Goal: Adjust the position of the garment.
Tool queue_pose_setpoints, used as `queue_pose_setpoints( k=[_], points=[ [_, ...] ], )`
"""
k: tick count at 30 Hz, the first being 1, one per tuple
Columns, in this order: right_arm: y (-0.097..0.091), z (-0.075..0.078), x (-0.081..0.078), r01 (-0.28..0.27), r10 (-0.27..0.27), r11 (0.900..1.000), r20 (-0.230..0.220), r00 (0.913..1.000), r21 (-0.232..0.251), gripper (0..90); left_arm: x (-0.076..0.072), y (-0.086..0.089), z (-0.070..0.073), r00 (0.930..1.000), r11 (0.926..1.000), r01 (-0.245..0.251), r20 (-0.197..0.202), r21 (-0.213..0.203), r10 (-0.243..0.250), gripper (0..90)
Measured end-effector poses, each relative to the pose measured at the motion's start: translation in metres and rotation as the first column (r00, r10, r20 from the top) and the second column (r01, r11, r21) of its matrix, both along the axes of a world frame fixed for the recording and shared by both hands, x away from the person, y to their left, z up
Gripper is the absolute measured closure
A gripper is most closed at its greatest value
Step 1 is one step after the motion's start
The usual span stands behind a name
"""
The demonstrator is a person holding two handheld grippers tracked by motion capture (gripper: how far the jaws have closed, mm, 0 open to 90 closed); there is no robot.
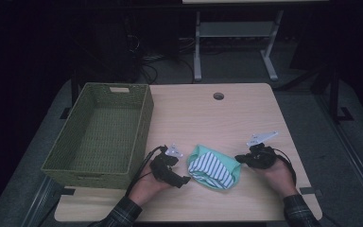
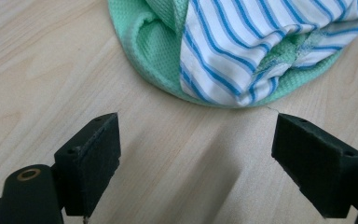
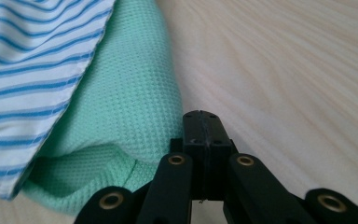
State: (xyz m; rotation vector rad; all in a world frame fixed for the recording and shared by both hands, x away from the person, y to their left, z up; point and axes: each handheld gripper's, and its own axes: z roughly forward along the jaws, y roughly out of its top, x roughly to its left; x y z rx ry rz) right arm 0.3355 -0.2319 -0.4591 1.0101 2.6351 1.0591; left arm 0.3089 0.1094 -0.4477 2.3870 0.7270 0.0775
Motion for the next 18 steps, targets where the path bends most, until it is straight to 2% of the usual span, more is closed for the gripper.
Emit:
queue_pose_setpoints(
  k=[1, 8, 12, 18],
  points=[
    [0.000, 0.001, -0.002, 0.003, -0.003, 1.0000, -0.008, 1.0000, -0.001, 89.8, -0.001, -0.001, 0.000, 1.0000, 0.9999, -0.008, -0.001, -0.012, 0.008, 14.8],
    [0.001, -0.001, -0.016, -0.025, 0.025, 0.9997, -0.015, 0.9996, -0.006, 89.8, -0.002, 0.000, 0.003, 1.0000, 1.0000, 0.006, 0.006, -0.002, -0.006, 14.8],
    [0.002, -0.002, -0.021, -0.019, 0.020, 0.9998, -0.024, 0.9995, 0.004, 89.8, -0.004, 0.002, 0.004, 0.9999, 0.9999, 0.010, 0.014, 0.005, -0.010, 14.9],
    [0.007, -0.002, -0.033, -0.045, 0.045, 0.9989, -0.022, 0.9988, 0.012, 89.8, -0.006, 0.005, 0.007, 0.9997, 0.9999, 0.011, 0.023, 0.001, -0.011, 14.8]
  ],
)
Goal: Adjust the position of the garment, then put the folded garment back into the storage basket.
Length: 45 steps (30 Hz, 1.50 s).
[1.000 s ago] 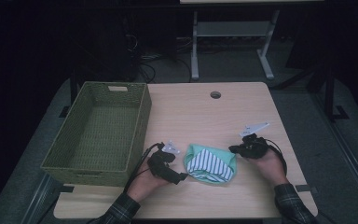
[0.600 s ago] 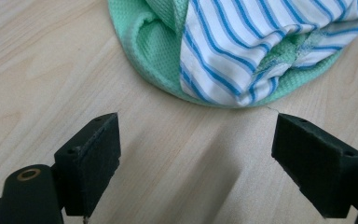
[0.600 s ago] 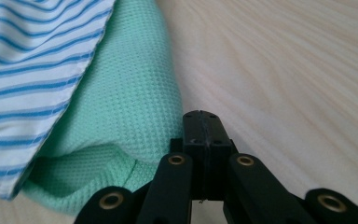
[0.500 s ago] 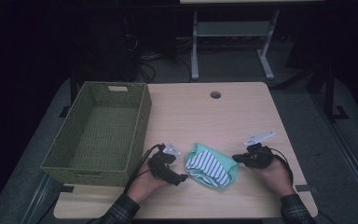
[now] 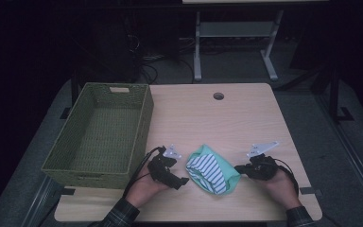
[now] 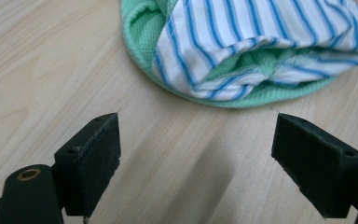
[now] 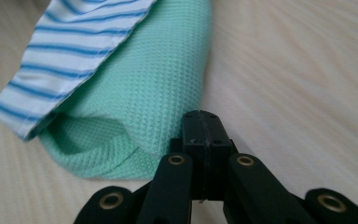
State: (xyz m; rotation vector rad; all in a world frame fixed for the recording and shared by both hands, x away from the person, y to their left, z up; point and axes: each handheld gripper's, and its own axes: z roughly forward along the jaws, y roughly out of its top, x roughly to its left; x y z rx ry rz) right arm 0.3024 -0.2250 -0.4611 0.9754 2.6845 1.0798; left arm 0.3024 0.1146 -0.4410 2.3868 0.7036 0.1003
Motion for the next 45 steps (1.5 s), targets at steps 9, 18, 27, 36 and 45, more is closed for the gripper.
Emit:
queue_pose_setpoints(
  k=[9, 18, 27, 36, 45],
  points=[
    [0.018, 0.000, -0.017, -0.065, 0.065, 0.9979, -0.003, 0.9979, 0.006, 89.8, -0.003, -0.001, 0.001, 1.0000, 1.0000, 0.004, 0.003, -0.005, -0.004, 14.8],
    [0.039, 0.000, -0.024, -0.129, 0.129, 0.9917, 0.003, 0.9917, 0.003, 89.8, -0.003, -0.002, 0.001, 0.9998, 0.9999, 0.016, 0.009, 0.002, -0.016, 14.8],
    [0.030, 0.004, -0.020, -0.079, 0.078, 0.9968, 0.033, 0.9964, 0.011, 85.7, -0.005, -0.003, 0.004, 0.9991, 0.9994, 0.033, 0.026, 0.007, -0.033, 14.8],
    [0.009, -0.001, -0.002, 0.085, -0.083, 0.9963, 0.090, 0.9925, -0.018, 60.6, -0.004, -0.005, 0.008, 0.9945, 0.9958, 0.092, 0.049, 0.009, -0.092, 14.8],
    [-0.019, -0.014, 0.019, 0.269, -0.265, 0.9630, 0.129, 0.9557, -0.018, 30.0, -0.005, -0.012, 0.007, 0.9868, 0.9880, 0.154, 0.049, 0.017, -0.154, 14.7]
  ],
)
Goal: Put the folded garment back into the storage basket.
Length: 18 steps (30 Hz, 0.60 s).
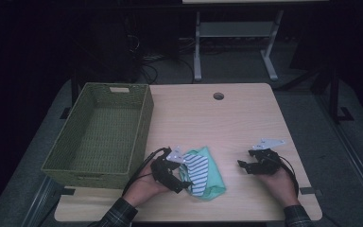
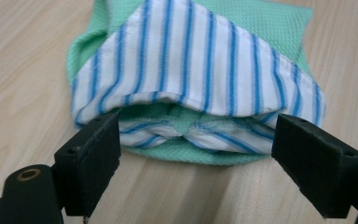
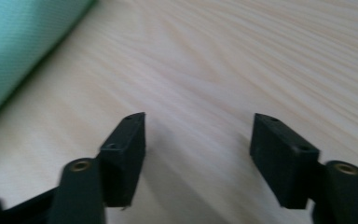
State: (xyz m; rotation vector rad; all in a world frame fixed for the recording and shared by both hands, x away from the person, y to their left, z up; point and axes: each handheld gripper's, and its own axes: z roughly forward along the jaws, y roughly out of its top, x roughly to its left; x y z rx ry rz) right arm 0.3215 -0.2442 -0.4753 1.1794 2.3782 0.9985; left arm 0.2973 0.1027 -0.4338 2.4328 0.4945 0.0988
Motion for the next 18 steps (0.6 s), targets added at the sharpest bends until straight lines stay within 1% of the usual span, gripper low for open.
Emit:
queue_pose_setpoints(
  k=[1, 2, 3, 7, 8, 9, 11, 12, 14, 15, 16, 18],
  points=[
    [-0.002, -0.001, 0.001, 0.017, -0.017, 0.9998, -0.003, 0.9998, 0.004, 29.0, 0.000, -0.001, 0.000, 1.0000, 0.9999, 0.010, 0.000, 0.004, -0.010, 14.8],
    [-0.004, -0.001, 0.002, 0.026, -0.026, 0.9997, 0.002, 0.9997, 0.001, 26.3, 0.000, -0.003, -0.001, 0.9999, 0.9999, 0.014, -0.001, 0.002, -0.014, 14.7],
    [-0.004, -0.001, 0.002, 0.037, -0.037, 0.9993, 0.007, 0.9993, -0.001, 23.6, 0.000, -0.004, -0.001, 0.9997, 0.9997, 0.023, 0.001, 0.010, -0.023, 14.7],
    [-0.005, -0.004, 0.003, 0.047, -0.047, 0.9988, 0.010, 0.9988, 0.011, 17.5, 0.001, -0.008, -0.003, 0.9988, 0.9985, 0.049, -0.004, 0.024, -0.049, 14.2],
    [-0.004, -0.004, 0.003, 0.045, -0.045, 0.9989, 0.012, 0.9989, 0.011, 16.7, 0.001, -0.009, -0.004, 0.9985, 0.9980, 0.055, 0.004, 0.032, -0.055, 14.2],
    [-0.004, -0.005, 0.004, 0.046, -0.046, 0.9988, 0.014, 0.9988, 0.013, 15.1, 0.001, -0.010, -0.005, 0.9986, 0.9981, 0.052, 0.005, 0.031, -0.053, 14.2],
    [-0.003, -0.006, 0.004, 0.050, -0.050, 0.9986, 0.017, 0.9986, 0.017, 13.6, 0.004, -0.012, -0.008, 0.9978, 0.9967, 0.065, 0.011, 0.050, -0.065, 14.2],
    [-0.003, -0.007, 0.004, 0.052, -0.053, 0.9984, 0.020, 0.9984, 0.021, 13.3, 0.005, -0.013, -0.009, 0.9969, 0.9946, 0.076, 0.014, 0.071, -0.077, 14.2],
    [-0.003, -0.007, 0.004, 0.052, -0.052, 0.9984, 0.024, 0.9984, 0.023, 13.2, 0.007, -0.016, -0.012, 0.9969, 0.9938, 0.076, 0.016, 0.081, -0.077, 14.2],
    [-0.003, -0.007, 0.004, 0.052, -0.052, 0.9984, 0.024, 0.9984, 0.023, 13.1, 0.008, -0.017, -0.013, 0.9971, 0.9940, 0.074, 0.013, 0.081, -0.075, 14.1],
    [-0.003, -0.007, 0.004, 0.052, -0.053, 0.9984, 0.024, 0.9983, 0.023, 13.1, 0.009, -0.019, -0.014, 0.9960, 0.9915, 0.087, 0.012, 0.097, -0.089, 13.8],
    [-0.003, -0.007, 0.004, 0.052, -0.053, 0.9984, 0.024, 0.9983, 0.022, 13.1, 0.011, -0.021, -0.016, 0.9951, 0.9894, 0.098, 0.007, 0.107, -0.099, 13.6]
  ],
)
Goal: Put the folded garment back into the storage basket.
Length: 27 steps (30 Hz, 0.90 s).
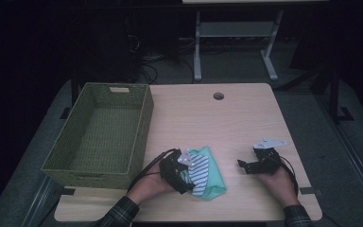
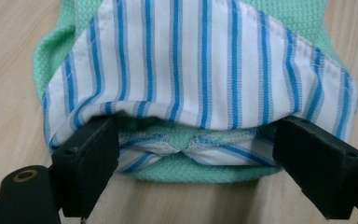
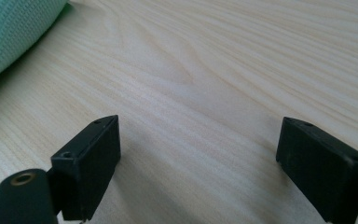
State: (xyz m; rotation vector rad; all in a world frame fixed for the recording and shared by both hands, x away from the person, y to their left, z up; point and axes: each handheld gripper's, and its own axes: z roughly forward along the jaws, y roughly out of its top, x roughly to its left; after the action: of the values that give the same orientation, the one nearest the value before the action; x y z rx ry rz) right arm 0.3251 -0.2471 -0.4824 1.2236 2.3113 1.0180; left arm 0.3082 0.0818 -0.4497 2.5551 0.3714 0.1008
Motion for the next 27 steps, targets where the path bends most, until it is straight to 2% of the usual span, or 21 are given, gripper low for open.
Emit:
queue_pose_setpoints(
  k=[4, 18, 22, 27],
  points=[
    [0.000, 0.000, 0.000, -0.001, 0.001, 1.0000, 0.001, 1.0000, -0.001, 12.8, 0.002, -0.005, -0.005, 0.9998, 0.9996, 0.002, -0.019, 0.028, -0.001, 13.6],
    [0.000, 0.000, 0.000, 0.003, -0.003, 1.0000, -0.002, 1.0000, 0.000, 12.8, 0.005, -0.016, -0.002, 0.9997, 0.9948, 0.005, -0.023, 0.102, -0.003, 15.8],
    [0.001, 0.000, 0.000, 0.006, -0.006, 1.0000, -0.001, 1.0000, 0.000, 12.7, 0.007, -0.015, 0.001, 0.9998, 0.9959, -0.008, -0.018, 0.090, 0.010, 28.8],
    [0.001, 0.000, 0.000, 0.005, -0.005, 1.0000, -0.001, 1.0000, 0.000, 12.7, 0.007, -0.015, 0.004, 0.9999, 0.9963, -0.006, -0.014, 0.085, 0.007, 49.8]
  ],
)
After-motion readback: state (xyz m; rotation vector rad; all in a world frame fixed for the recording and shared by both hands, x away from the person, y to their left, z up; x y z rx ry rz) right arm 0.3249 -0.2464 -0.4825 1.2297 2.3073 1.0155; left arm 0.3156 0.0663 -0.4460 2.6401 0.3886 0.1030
